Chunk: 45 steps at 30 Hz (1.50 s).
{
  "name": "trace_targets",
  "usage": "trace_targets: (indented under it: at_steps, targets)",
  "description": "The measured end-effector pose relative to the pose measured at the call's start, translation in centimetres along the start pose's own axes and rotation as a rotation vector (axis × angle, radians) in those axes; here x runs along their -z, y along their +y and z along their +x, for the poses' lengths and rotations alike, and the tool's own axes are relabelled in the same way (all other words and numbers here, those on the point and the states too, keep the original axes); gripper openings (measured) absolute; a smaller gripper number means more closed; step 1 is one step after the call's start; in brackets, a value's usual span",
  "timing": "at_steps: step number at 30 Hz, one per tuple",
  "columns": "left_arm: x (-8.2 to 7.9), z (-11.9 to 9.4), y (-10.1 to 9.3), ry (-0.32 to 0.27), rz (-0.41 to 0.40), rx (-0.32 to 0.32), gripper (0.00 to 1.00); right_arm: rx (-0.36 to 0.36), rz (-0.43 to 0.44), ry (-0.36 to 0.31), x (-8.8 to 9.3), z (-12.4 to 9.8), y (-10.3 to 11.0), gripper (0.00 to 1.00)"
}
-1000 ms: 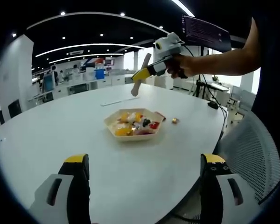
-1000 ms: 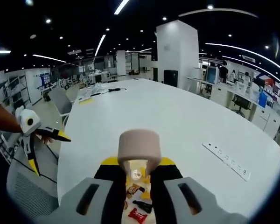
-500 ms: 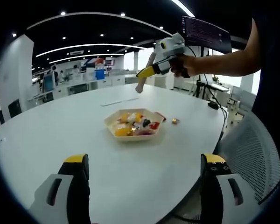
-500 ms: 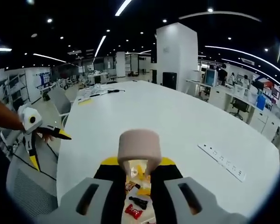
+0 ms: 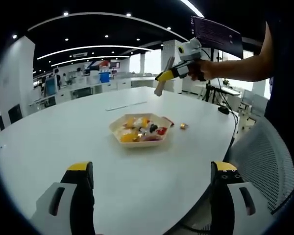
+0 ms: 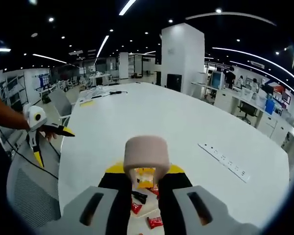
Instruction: Place the target food into the container with the food tongs after gripping and lifting it, then release it inside without dropping or visibly crushing the food.
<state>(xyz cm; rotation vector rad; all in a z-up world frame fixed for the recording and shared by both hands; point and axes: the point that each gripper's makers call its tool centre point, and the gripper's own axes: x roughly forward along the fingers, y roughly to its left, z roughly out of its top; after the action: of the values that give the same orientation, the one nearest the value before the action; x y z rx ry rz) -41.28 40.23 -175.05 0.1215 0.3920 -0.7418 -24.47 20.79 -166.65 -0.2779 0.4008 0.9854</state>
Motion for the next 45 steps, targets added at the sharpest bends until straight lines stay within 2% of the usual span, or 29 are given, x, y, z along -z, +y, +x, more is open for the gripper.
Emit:
trace_targets:
  at_steps: [2, 6, 16, 22, 30, 36, 45]
  targets:
    - [0.1, 0.0, 0.0, 0.001, 0.0, 0.001, 0.97, -0.004, -0.066, -0.021, 0.0, -0.6, -0.2, 0.18]
    - [0.0, 0.0, -0.1, 0.002, -0.002, 0.001, 0.97, -0.034, -0.103, -0.037, 0.5, -1.9, 0.2, 0.18]
    - [0.1, 0.1, -0.2, 0.005, -0.011, 0.008, 0.98, -0.007, -0.066, -0.04, 2.1, -4.7, -0.7, 0.19]
    - [0.3, 0.1, -0.2, 0.011, -0.01, 0.01, 0.98, -0.042, -0.063, -0.045, 3.5, -6.3, -0.4, 0.19]
    - [0.4, 0.2, -0.2, 0.018, -0.011, 0.011, 0.98, -0.009, -0.055, -0.049, 4.6, -7.9, -0.9, 0.19]
    - [0.5, 0.2, -0.4, 0.027, -0.009, 0.016, 0.98, 0.004, -0.059, -0.054, 5.2, -8.4, -1.1, 0.19]
    - [0.8, 0.3, -0.5, 0.039, -0.01, 0.021, 0.98, -0.027, -0.067, -0.038, 7.7, -7.9, -0.3, 0.19]
